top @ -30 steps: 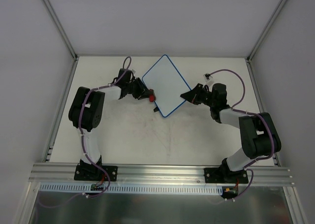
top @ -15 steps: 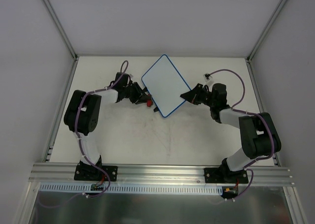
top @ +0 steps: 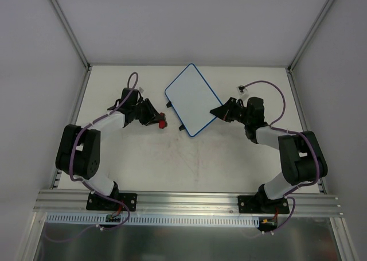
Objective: Erase the whiteboard
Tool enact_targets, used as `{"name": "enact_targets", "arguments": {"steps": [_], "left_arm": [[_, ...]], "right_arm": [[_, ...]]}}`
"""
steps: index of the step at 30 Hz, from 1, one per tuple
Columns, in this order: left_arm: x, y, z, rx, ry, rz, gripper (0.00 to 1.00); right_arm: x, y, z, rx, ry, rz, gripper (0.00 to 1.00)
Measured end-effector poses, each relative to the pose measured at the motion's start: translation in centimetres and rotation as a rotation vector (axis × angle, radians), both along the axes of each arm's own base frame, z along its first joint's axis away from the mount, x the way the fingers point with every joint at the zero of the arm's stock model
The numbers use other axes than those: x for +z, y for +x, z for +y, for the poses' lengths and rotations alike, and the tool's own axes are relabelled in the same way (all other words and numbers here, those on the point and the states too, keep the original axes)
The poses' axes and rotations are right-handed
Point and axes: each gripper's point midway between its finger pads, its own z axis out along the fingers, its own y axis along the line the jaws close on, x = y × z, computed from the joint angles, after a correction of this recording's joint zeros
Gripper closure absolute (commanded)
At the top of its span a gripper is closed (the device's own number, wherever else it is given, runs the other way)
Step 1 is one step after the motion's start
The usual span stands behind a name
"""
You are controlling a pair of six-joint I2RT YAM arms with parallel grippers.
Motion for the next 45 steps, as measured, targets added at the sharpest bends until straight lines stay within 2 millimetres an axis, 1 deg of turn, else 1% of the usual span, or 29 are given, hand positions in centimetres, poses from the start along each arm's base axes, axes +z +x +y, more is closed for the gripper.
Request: {"name": "enact_targets", "arguments": {"steps": [3,6,8,10,12,13,15,16,22,23,25,27,31,32,33,35,36,37,41,44,45], "left_arm": [[-1.9,-0.4,2.6,0.052,0.059,0.044,0.92],[-4.0,-1.4,5.2,0.100,0.129,0.103,0.92],[-4.9,-2.1,6.1,0.111,0.167,0.132,0.91],[-5.2,-2.4,6.5,0.110,0.193,0.141,0.85],[-5.5,-2.6,6.8,0.109,0.217,0.144,0.76],[-5.7,-2.7,7.0,0.109,0.231,0.147,0.69],[-5.9,-2.8,7.3,0.108,0.250,0.151,0.64],[-6.0,-2.8,7.5,0.111,0.261,0.151,0.60],[-6.3,-3.3,8.2,0.120,0.298,0.161,0.52],[-6.3,-3.4,8.3,0.119,0.301,0.161,0.49],[-6.1,-3.5,8.4,0.115,0.312,0.152,0.31],[-5.8,-3.6,8.6,0.114,0.322,0.139,0.12],[-5.0,-4.0,8.9,0.117,0.334,0.110,0.09],[-4.7,-4.1,9.1,0.120,0.338,0.102,0.08],[-4.4,-4.2,9.2,0.124,0.342,0.092,0.08],[-3.8,-4.2,9.3,0.130,0.342,0.072,0.07],[-3.5,-4.2,9.3,0.132,0.340,0.064,0.07],[-3.3,-4.2,9.3,0.133,0.339,0.056,0.06],[-3.0,-4.2,9.3,0.134,0.337,0.048,0.05],[-3.0,-4.2,9.3,0.134,0.337,0.051,0.05],[-3.0,-4.2,9.3,0.134,0.337,0.050,0.05]], "right_arm": [[0.0,0.0,0.0,0.000,0.000,0.000,1.00],[0.0,0.0,0.0,0.000,0.000,0.000,1.00],[0.0,0.0,0.0,0.000,0.000,0.000,1.00],[0.0,0.0,0.0,0.000,0.000,0.001,1.00],[0.0,0.0,0.0,0.000,0.001,0.001,1.00],[0.0,0.0,0.0,0.000,0.001,0.001,1.00],[0.0,0.0,0.0,0.000,0.001,0.001,1.00],[0.0,0.0,0.0,0.000,0.001,0.001,1.00],[0.0,0.0,0.0,0.000,0.001,0.002,1.00],[0.0,0.0,0.0,0.000,0.001,0.002,1.00],[0.0,0.0,0.0,0.000,0.002,0.002,1.00],[0.0,0.0,0.0,0.000,0.002,0.002,0.93],[0.0,-0.1,0.1,0.002,0.003,0.003,0.90],[0.0,-0.1,0.1,0.002,0.003,0.003,0.88],[0.0,-0.1,0.1,0.004,0.004,0.003,0.84],[0.1,-0.3,0.3,0.016,0.006,0.003,0.83],[0.1,-0.4,0.4,0.025,0.008,0.004,0.79],[0.1,-0.6,0.6,0.033,0.009,0.004,0.79],[0.1,-0.7,0.8,0.043,0.011,0.004,0.78],[0.1,-0.8,0.8,0.048,0.012,0.004,0.68],[0.2,-0.9,0.9,0.049,0.013,0.005,0.68]]}}
